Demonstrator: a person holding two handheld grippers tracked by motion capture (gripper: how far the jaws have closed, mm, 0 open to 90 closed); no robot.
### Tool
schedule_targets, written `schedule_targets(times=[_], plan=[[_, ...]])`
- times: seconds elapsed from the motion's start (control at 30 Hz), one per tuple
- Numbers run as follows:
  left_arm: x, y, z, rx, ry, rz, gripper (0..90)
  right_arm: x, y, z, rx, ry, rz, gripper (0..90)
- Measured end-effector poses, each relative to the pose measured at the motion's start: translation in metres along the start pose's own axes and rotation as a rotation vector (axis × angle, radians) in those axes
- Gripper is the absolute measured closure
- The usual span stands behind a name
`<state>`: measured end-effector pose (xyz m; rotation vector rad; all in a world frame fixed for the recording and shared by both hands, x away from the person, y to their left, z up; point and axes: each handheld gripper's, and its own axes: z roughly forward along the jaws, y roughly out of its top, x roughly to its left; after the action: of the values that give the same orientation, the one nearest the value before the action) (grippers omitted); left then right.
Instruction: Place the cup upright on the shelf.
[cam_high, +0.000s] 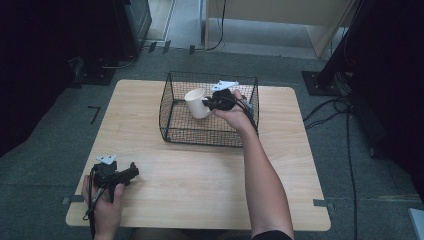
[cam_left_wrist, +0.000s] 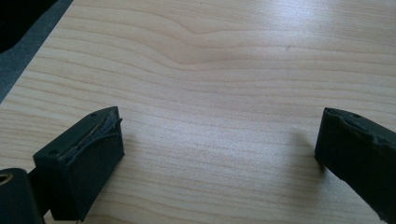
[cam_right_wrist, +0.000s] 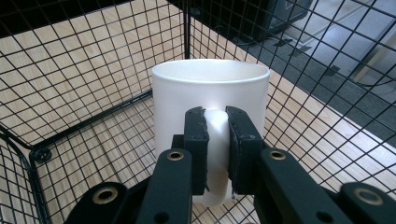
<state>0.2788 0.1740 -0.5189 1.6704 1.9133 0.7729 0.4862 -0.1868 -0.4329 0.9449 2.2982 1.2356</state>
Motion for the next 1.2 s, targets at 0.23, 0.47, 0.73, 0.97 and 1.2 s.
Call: schedule_targets(times=[0.23, 0.47, 0.73, 0.97, 1.2], plan=[[0.0, 0.0, 0.0, 0.0, 0.0, -0.001, 1.2, -0.001, -0.003, -0.001, 0.005, 0.007, 0.007, 80.4], [0.0, 0.0, 0.0, 0.0, 0.0, -0.001, 1.2, -0.002, -0.005, -0.002, 0.022, 0.014, 0.013, 79.1], [0.0, 0.0, 0.0, 0.0, 0.0, 0.0, 1.2, -0.003, -0.01, 0.0, 0.062, 0.001, 0.033, 71.7], [0.0, 0.0, 0.0, -0.001, 0.0, -0.002, 1.2, -0.005, -0.014, 0.0, 0.097, -0.01, 0.042, 59.4], [0.0, 0.0, 0.0, 0.0, 0.0, -0.001, 1.2, -0.007, -0.017, 0.001, 0.117, -0.031, 0.059, 55.2]])
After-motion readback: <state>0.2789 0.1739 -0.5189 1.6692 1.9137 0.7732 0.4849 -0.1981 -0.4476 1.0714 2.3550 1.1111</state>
